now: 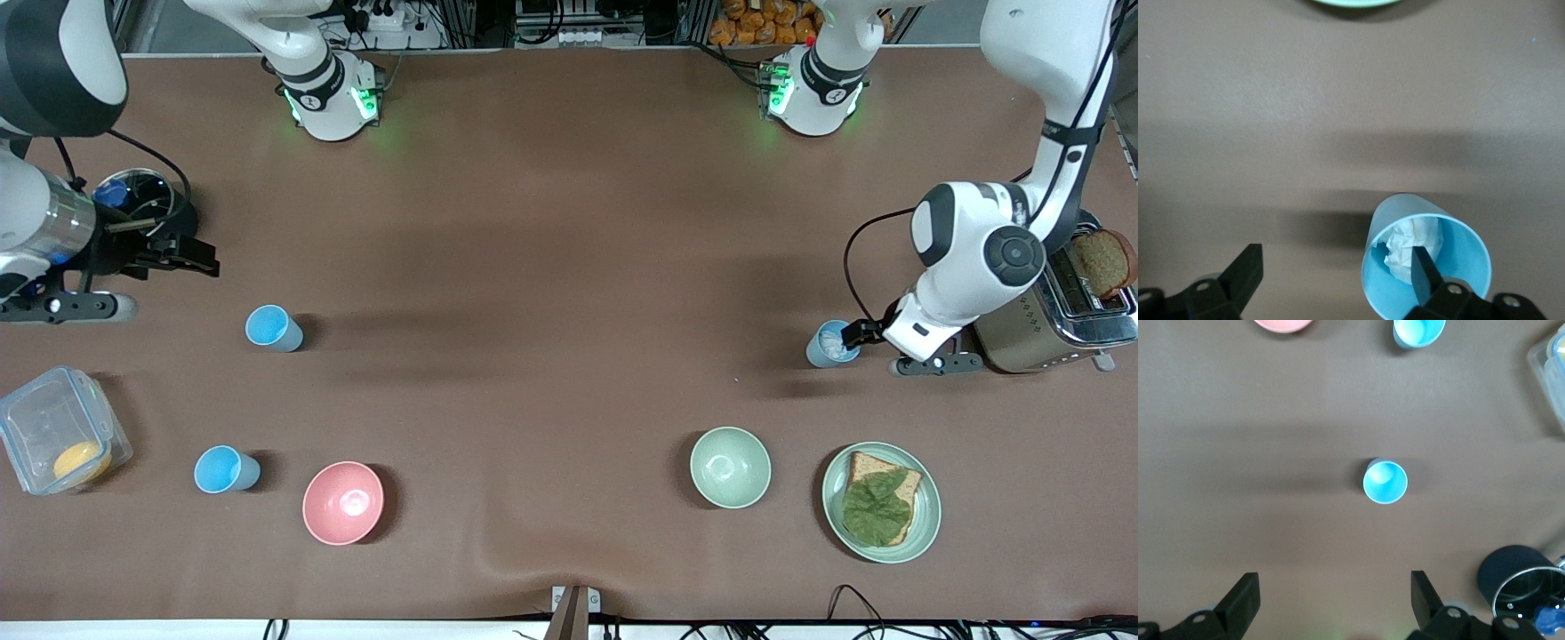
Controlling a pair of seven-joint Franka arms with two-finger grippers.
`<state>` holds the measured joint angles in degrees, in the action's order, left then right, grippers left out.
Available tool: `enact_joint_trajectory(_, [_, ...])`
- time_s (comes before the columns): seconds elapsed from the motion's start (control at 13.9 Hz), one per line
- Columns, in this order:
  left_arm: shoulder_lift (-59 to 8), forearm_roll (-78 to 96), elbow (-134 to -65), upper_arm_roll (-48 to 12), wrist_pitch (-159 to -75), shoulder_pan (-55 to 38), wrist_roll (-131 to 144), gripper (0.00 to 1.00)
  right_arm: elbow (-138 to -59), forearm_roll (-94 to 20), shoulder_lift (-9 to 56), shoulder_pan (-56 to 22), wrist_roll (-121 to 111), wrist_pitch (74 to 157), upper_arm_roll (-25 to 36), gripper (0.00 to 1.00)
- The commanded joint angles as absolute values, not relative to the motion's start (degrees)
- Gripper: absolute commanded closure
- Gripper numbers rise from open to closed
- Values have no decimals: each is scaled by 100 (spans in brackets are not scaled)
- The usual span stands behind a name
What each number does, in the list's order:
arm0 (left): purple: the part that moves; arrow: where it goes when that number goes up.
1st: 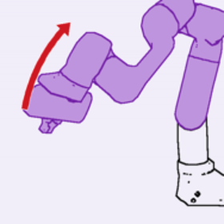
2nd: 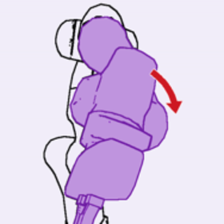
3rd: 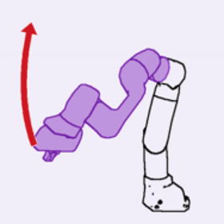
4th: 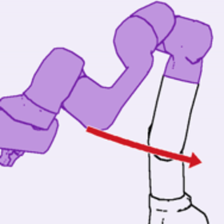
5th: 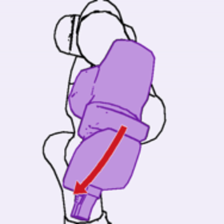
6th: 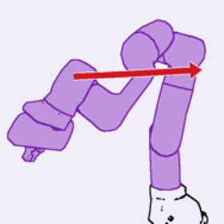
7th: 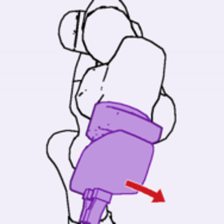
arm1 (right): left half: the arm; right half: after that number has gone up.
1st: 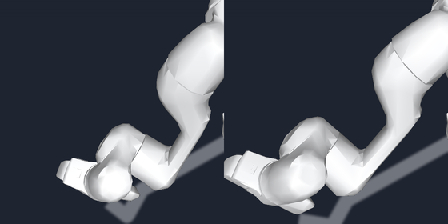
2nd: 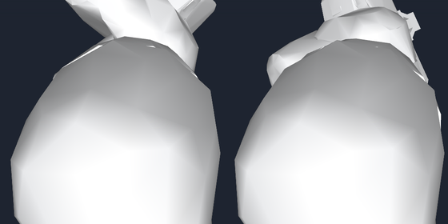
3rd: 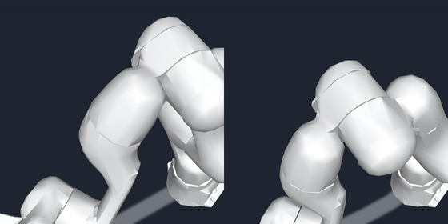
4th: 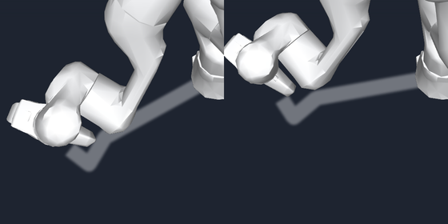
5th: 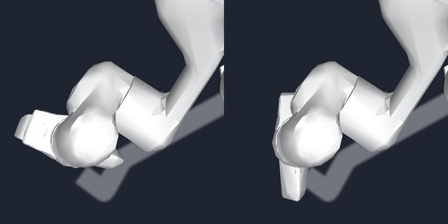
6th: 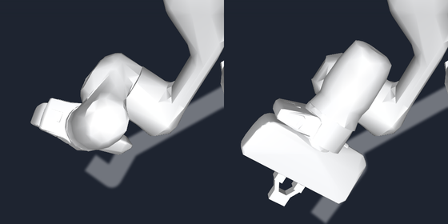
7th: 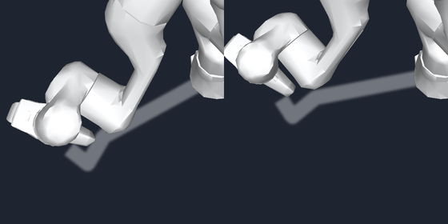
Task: Stack blue cups with both arms
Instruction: 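Grasp the tissue-filled cup with the left gripper and lift it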
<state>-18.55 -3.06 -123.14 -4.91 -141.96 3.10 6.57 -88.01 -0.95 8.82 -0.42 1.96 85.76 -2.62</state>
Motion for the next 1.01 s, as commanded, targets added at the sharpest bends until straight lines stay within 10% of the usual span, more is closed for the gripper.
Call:
enact_joint_trajectory(0.0, [-1985,-237,-12340,-519,-14431,334,483,31,-8684,-62,1159,52,229,8341,-264,0])
enact_joint_trajectory(0.29, [-2057,-211,-12349,-571,-14476,290,562,100,-8701,17,1423,105,220,8341,-255,0])
enact_joint_trajectory(0.93, [-1969,-193,-12314,-1676,-14396,299,2017,100,-8833,35,1687,694,-992,8543,-246,0])
